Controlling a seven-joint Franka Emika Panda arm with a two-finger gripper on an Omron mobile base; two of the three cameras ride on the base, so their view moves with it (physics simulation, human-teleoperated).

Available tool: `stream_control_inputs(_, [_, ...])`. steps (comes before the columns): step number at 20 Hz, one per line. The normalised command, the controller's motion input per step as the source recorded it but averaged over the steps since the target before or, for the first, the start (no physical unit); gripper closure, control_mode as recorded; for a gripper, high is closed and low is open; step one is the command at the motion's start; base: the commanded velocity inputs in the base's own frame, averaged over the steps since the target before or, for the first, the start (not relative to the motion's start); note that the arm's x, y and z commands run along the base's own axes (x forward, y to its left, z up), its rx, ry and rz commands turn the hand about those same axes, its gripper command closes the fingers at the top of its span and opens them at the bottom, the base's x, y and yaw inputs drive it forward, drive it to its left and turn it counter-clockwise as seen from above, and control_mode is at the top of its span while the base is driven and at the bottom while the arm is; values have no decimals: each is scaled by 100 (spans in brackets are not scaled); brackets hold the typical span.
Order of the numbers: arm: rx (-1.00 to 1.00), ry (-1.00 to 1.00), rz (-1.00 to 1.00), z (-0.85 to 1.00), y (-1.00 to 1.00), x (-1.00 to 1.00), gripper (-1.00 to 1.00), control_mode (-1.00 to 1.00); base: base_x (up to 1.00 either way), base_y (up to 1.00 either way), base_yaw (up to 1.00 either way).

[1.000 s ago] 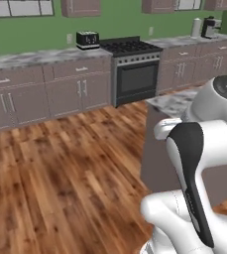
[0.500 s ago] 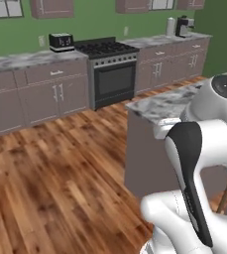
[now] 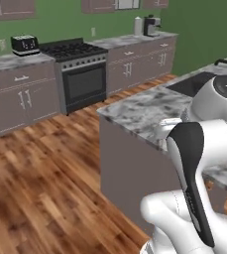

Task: Place the liquor on the top shelf of the fridge to keep it out of children's reach, and place the orange and apple on lower shelves for easy access.

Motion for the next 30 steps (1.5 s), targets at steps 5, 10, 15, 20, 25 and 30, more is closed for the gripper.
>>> stream_control_inputs(5, [0,0,0,0,0,0,-100,100,23,-24,-34])
stream_control_inputs(10, [0,0,0,0,0,0,-100,100,21,-7,-39])
stream_control_inputs(15, [0,0,0,0,0,0,-100,100,24,-5,-39])
stream_control_inputs(20, [0,0,0,0,0,0,-100,100,24,-6,-37])
stream_control_inputs(25, [0,0,0,0,0,0,-100,100,16,-1,-36])
stream_control_inputs(30, [0,0,0,0,0,0,-100,100,10,0,-34])
